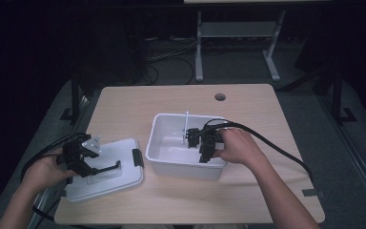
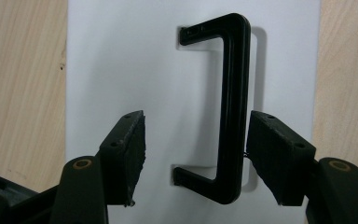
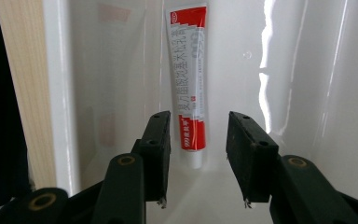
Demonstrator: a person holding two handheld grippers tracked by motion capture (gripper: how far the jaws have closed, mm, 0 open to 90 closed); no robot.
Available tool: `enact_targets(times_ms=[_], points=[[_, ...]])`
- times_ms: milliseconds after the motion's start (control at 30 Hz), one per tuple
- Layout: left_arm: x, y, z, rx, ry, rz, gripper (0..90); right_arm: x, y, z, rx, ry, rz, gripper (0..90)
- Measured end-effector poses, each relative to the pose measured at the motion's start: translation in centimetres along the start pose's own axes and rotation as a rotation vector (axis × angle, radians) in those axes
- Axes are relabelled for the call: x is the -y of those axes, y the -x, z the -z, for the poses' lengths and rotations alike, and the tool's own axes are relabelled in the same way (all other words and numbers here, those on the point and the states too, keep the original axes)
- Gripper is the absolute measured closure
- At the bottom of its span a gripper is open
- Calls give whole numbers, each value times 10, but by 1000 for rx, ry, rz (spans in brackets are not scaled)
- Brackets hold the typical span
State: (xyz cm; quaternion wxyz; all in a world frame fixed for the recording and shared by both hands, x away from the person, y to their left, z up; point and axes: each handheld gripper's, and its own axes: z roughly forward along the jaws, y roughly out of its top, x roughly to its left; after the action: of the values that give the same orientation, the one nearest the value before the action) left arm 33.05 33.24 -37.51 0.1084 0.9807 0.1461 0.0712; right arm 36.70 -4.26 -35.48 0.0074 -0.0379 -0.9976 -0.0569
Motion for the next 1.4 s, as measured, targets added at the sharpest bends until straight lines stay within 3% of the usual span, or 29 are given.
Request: enact_targets(times_ms=[1400], points=[[-6,-1,0,3,-2,-7,369,18,-2,45,57,53,-36,537]])
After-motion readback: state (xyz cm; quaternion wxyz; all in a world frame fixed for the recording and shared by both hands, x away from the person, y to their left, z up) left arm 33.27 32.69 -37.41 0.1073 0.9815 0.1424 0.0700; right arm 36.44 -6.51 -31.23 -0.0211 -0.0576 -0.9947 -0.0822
